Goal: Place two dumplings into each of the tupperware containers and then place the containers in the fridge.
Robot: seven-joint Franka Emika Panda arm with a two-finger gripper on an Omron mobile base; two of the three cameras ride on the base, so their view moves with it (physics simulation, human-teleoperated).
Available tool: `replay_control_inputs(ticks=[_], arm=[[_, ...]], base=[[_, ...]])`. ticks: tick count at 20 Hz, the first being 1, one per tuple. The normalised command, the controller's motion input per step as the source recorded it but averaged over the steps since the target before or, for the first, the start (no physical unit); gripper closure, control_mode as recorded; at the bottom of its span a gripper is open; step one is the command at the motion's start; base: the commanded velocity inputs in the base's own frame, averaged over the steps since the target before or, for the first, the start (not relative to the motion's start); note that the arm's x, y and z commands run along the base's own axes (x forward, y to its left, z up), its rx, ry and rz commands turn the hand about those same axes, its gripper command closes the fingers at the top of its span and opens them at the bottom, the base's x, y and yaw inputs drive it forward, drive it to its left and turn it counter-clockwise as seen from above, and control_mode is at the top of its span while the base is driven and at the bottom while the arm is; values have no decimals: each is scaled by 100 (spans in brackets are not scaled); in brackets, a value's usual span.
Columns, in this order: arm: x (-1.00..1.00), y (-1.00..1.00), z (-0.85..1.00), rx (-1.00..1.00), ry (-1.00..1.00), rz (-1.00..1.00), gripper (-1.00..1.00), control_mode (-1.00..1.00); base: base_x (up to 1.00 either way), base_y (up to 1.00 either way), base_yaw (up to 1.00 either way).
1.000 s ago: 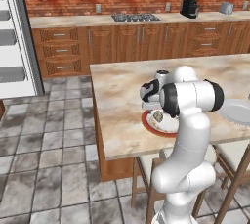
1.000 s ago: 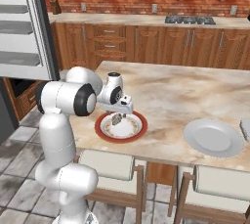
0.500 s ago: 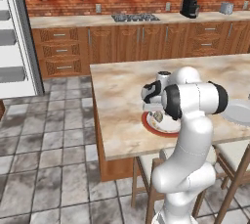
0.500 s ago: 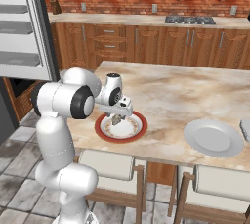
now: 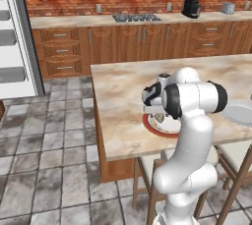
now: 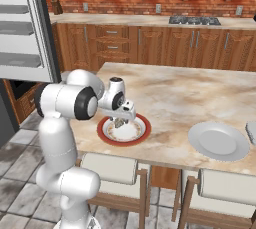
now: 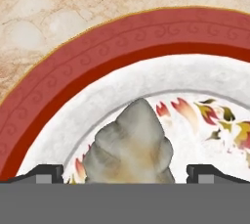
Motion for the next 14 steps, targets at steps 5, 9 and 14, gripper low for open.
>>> replay_control_inputs(ticks=[5, 9, 14], arm=[[-3, 0, -12, 0, 5, 0, -100, -100], [-31, 0, 0, 0, 1, 0, -100, -100], [-39, 0, -1, 0, 1, -3, -100, -100]], base=[[0, 0, 0], [0, 0, 0], [0, 0, 0]])
